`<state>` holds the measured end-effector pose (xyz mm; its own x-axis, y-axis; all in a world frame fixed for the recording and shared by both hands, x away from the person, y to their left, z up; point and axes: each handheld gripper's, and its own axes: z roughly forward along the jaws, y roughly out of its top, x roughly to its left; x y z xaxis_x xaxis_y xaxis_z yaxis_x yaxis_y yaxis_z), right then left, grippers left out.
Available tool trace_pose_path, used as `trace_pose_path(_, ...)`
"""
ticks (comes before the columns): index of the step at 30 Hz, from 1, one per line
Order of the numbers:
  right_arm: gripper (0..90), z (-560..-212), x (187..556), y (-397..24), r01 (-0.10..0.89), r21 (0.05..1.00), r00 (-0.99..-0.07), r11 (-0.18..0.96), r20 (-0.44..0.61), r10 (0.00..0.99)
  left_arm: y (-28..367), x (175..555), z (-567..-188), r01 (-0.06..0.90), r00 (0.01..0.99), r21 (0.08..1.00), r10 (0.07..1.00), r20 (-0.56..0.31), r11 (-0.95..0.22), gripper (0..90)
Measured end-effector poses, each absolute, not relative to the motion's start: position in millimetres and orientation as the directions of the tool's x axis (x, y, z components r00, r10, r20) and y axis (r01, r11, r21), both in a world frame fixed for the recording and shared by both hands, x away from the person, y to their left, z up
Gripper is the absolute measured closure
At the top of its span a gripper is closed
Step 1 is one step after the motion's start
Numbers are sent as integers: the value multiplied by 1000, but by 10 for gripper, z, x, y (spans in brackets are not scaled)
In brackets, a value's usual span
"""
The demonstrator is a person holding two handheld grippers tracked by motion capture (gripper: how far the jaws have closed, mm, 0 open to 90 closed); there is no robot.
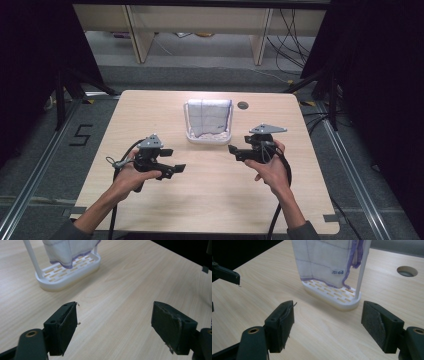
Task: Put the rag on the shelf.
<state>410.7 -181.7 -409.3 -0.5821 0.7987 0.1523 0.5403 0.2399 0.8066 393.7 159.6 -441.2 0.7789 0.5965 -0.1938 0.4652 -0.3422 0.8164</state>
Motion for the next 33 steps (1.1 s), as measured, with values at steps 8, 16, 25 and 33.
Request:
trace_pose_path(8,268,-4156,4006,-1810,540,803,-600,254,155,785,1563,3822,-4527,471,785,807,586,-200,-356,198)
trace_pose_path(16,263,-4223,3942,-1812,526,804,-618,277,138,774,1590,3740,-4614,465,796,803,573,-195,-372,193)
trace_pose_path(25,263,-4296,3848,-1782,529,794,-627,299,128,768,1615,3658,-4726,472,799,793,567,-199,-386,193)
trace_pose_path(33,261,-4399,3760,-1754,523,787,-646,326,117,755,1764,3538,-4783,459,795,800,581,-175,-387,190)
